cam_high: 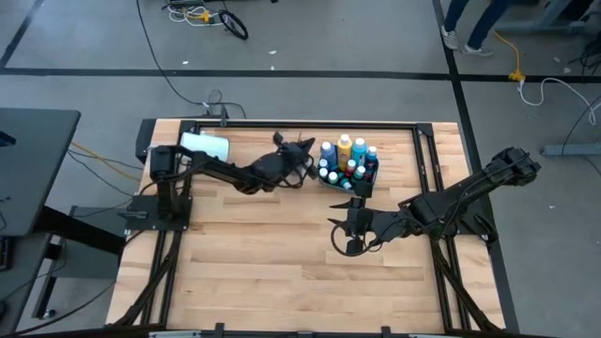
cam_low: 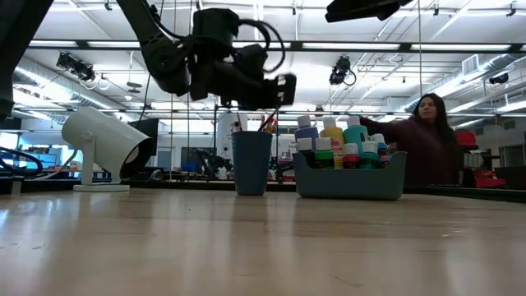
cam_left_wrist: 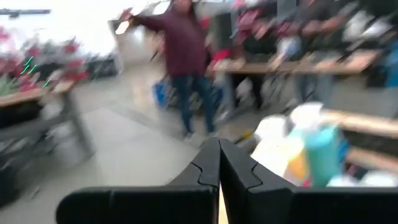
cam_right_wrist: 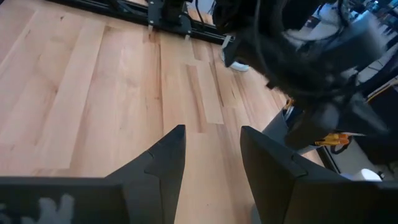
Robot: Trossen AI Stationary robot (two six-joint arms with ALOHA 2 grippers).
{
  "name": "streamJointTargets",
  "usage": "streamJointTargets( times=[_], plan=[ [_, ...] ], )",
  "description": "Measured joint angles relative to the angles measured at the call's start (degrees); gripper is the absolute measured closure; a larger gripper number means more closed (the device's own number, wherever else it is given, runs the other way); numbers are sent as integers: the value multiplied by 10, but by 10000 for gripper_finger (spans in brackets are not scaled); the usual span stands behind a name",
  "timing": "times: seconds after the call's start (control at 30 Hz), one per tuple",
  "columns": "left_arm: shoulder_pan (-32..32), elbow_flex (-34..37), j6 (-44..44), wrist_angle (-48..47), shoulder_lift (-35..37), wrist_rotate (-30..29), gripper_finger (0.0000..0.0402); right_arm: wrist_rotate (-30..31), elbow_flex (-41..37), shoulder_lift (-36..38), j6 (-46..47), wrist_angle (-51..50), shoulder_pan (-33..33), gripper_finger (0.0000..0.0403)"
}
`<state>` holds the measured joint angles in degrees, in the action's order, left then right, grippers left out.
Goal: Pick & Place Paint Supplies
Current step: Put the silver paint brush into the blue cup, then return to Home Position
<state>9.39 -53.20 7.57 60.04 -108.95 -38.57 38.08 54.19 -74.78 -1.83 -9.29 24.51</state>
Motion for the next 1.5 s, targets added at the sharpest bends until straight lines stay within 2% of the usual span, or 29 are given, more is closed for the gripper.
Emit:
streamJointTargets(
  times=[0.1, 0.17, 0.3, 0.6, 0.7, 0.83, 1.0, 1.23, 1.37, 1.5],
  plan=[
    [-6, 3, -23, -45, 0, -55, 397, 0, 0, 0, 12, -2, 0, 244],
    [-7, 3, -33, -65, 0, -67, 391, 0, 0, 0, 15, -2, -1, 244],
    [-7, 3, -48, -78, 0, -68, 371, 0, 0, 0, 14, -2, -1, 244],
    [-19, 3, -12, -52, 7, -69, 328, 0, 0, 0, 15, -2, -1, 244],
    [-37, 3, -13, -63, 37, -42, 323, 0, 0, 0, 19, -2, -1, 244],
    [-65, 3, 23, -113, 102, 3, 327, 0, 0, 0, 14, -2, -1, 244],
    [-91, 3, 44, -283, 216, 48, 338, -13, 0, 3, 7, 0, -3, 244],
    [-98, 3, 26, -534, 401, 212, 389, -105, 0, 77, -31, -5, -28, 244],
    [-98, 14, 25, -598, 502, 227, 392, -160, 0, 142, -33, -50, -53, 247],
    [-97, 81, 67, -611, 609, 233, 388, -215, -32, 196, -32, -67, -74, 267]
  ],
)
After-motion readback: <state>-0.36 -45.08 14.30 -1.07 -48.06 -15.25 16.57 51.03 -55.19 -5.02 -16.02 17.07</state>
